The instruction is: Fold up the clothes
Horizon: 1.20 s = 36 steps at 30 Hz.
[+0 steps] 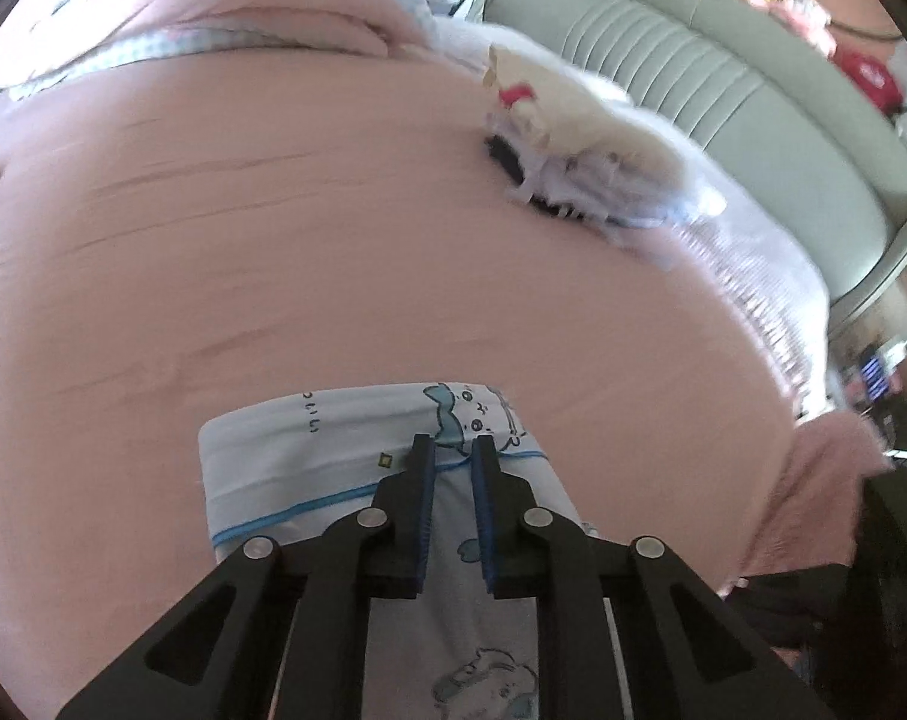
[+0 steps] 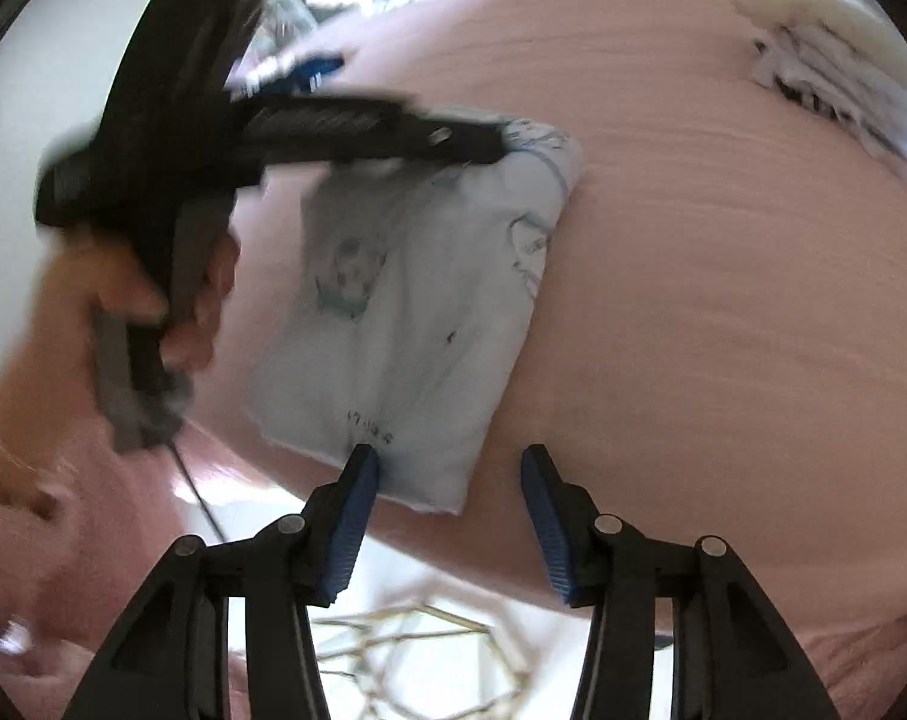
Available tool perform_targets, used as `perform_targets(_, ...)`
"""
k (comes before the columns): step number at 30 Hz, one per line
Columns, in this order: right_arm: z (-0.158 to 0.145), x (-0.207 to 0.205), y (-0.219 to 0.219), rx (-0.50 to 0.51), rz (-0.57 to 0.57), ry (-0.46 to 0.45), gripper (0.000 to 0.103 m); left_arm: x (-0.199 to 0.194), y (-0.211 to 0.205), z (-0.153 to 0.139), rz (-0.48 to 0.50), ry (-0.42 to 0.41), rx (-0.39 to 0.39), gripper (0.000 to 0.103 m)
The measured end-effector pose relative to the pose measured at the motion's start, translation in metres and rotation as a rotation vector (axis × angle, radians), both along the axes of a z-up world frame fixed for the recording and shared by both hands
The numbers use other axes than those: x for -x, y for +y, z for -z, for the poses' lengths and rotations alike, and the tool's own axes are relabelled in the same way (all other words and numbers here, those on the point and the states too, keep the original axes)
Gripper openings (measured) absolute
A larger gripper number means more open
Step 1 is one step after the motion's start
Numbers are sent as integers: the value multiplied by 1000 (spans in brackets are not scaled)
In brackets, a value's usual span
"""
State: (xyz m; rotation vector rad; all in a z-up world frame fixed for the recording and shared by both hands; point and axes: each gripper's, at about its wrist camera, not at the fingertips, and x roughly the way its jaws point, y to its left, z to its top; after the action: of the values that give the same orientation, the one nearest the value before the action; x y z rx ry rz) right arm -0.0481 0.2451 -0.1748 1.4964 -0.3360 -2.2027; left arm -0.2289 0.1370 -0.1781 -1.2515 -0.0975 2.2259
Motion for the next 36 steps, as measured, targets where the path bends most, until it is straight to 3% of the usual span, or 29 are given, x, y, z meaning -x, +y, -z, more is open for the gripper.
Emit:
perform_targets(3,-11,7,35,119,185,43,49,-23,-13,-13,15,58,-4,13)
perform_targets(5,-8,22,41,89,241,48,49,-32,-19,-12,31,60,-23,13)
perform_targets(9,11,46,13,-34,185,-9,49,-20,-11,-15,80,48,-88,13)
perform_targets(12,13,38,1,-74,148,1,49,9,12,6,131,-49,-46,13)
perform_targets(13,15,36,0,-78,146,0,49,17,17,16,124,-72,-1,13)
perform_targets(16,17,28,12,-82,147,-3,47,28,2,23,40,-112,-75,9)
perform_targets(17,18,25,12,-77,147,-11,47,28,-1,25,15,-106,-68,2)
perform_targets(20,17,16,4,-101,127,-7,47,26,-4,28,-14,-93,-69,2)
perform_targets(24,14,-7,-10,-118,6,-5,49,25,5,25,-23,-70,-22,2)
perform_targets(27,9,-19,-34,-225,-89,45,49,28,-2,17,-43,-82,-38,2)
perform_targets(32,-13,-10,15,-56,81,10,49,-32,-21,-24,23,58,-22,3)
perform_targets(35,-32,-1,44,33,187,51,49,-62,-23,-18,64,38,-9,4)
perform_targets(36,-31,11,38,2,168,58,49,-68,-22,-13,76,25,-4,4)
